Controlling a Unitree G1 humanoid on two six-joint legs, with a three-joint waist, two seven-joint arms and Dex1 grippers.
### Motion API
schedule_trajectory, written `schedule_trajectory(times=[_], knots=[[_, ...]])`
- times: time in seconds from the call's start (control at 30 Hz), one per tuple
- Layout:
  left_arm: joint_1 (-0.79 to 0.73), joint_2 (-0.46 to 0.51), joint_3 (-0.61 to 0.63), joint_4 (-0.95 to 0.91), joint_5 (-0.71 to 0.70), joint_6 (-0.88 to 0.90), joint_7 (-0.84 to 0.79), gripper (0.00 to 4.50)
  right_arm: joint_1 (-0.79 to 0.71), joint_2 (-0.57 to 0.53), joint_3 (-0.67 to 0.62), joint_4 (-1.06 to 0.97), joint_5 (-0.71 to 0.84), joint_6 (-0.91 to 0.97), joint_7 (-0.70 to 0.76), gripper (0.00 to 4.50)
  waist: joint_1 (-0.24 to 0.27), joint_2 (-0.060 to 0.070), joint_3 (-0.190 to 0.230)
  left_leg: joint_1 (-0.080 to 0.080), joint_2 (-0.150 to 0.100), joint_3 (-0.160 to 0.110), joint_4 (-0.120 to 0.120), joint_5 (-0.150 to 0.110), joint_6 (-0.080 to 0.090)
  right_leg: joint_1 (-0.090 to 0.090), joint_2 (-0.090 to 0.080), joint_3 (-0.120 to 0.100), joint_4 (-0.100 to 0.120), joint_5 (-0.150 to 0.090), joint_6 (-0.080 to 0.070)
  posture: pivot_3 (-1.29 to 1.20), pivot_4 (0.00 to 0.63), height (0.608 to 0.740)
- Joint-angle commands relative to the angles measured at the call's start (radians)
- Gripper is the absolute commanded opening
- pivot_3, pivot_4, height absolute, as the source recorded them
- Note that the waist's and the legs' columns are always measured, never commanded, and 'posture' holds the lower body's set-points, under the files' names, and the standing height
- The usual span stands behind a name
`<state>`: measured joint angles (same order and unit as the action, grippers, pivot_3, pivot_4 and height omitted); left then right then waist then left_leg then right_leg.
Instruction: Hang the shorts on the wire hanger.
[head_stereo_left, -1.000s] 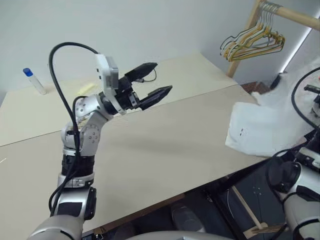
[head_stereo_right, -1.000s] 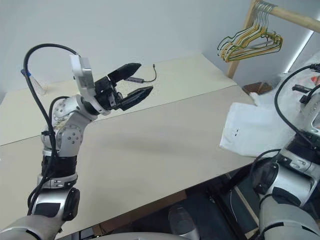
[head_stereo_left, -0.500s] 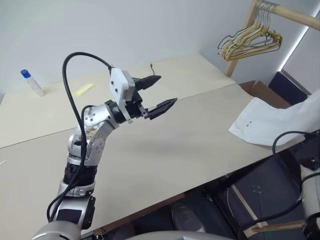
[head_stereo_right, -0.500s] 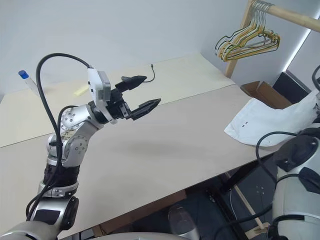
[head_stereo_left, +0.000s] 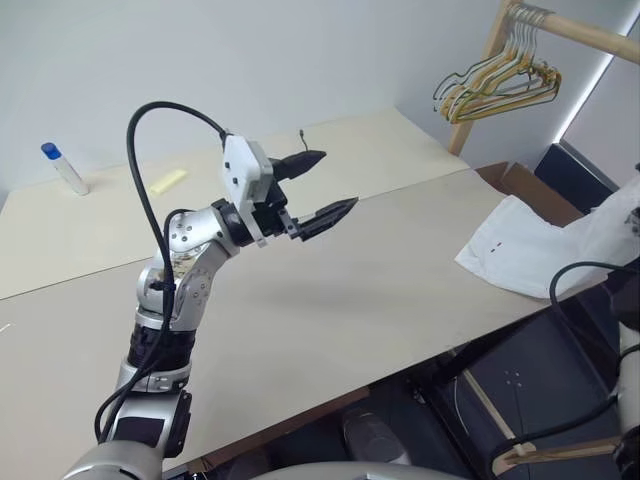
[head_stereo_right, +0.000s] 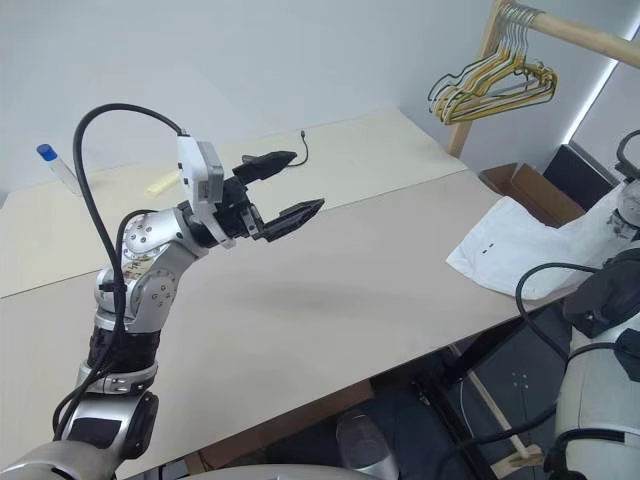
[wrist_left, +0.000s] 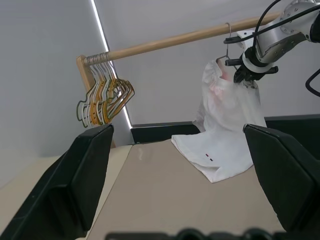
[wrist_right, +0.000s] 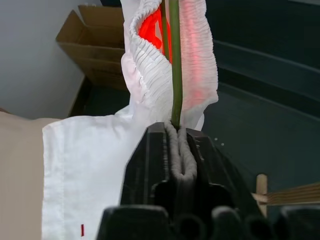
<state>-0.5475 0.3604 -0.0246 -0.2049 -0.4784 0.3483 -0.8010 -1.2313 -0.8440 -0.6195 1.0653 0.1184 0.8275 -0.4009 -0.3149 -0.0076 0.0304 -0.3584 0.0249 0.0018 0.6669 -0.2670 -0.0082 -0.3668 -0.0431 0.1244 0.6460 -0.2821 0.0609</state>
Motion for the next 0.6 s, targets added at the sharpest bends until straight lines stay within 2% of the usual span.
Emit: schedule_trajectory(times=[0.03, 0.27, 0.43, 0.53, 0.6], knots=[[0.001, -0.002, 0.016, -0.047, -0.037, -0.007, -0.009, 4.50, -0.007, -0.010, 0.052, -0.012, -0.009, -0.032, 0.013, 2.04, 0.002, 0.000, 0.000, 0.000, 0.000, 0.000, 0.000, 0.000, 0.000, 0.000, 0.000, 0.000, 0.000, 0.000, 0.000, -0.19, 0.000, 0.740], [0.018, 0.006, 0.035, -0.062, -0.098, 0.001, -0.029, 4.50, -0.003, -0.002, 0.131, -0.029, -0.037, -0.056, 0.008, 4.49, 0.012, 0.000, 0.000, 0.000, 0.000, 0.000, 0.000, 0.000, 0.000, 0.000, 0.000, 0.000, 0.000, 0.000, 0.000, -0.17, 0.000, 0.740], [0.020, 0.010, 0.036, -0.062, -0.102, -0.001, -0.026, 4.50, 0.008, 0.005, 0.220, -0.075, -0.109, -0.091, -0.053, 4.49, 0.029, 0.000, 0.000, 0.001, 0.000, 0.000, 0.000, 0.000, 0.000, 0.000, 0.000, 0.000, 0.000, 0.000, 0.000, -0.17, 0.000, 0.740], [0.021, 0.008, 0.042, -0.062, -0.107, -0.004, -0.026, 4.50, 0.029, 0.011, 0.366, -0.130, -0.236, -0.103, -0.102, 4.49, 0.037, 0.001, 0.001, 0.001, 0.000, 0.000, 0.000, 0.000, 0.000, 0.000, 0.000, 0.001, 0.000, 0.000, 0.000, -0.16, 0.000, 0.740], [0.023, 0.008, 0.050, -0.062, -0.121, -0.004, -0.036, 4.50, 0.070, 0.009, 0.522, -0.191, -0.387, -0.170, -0.161, 4.49, 0.041, 0.001, 0.001, 0.002, 0.000, 0.000, 0.000, 0.000, 0.000, -0.001, 0.000, 0.001, 0.000, 0.000, 0.000, -0.16, 0.000, 0.740]])
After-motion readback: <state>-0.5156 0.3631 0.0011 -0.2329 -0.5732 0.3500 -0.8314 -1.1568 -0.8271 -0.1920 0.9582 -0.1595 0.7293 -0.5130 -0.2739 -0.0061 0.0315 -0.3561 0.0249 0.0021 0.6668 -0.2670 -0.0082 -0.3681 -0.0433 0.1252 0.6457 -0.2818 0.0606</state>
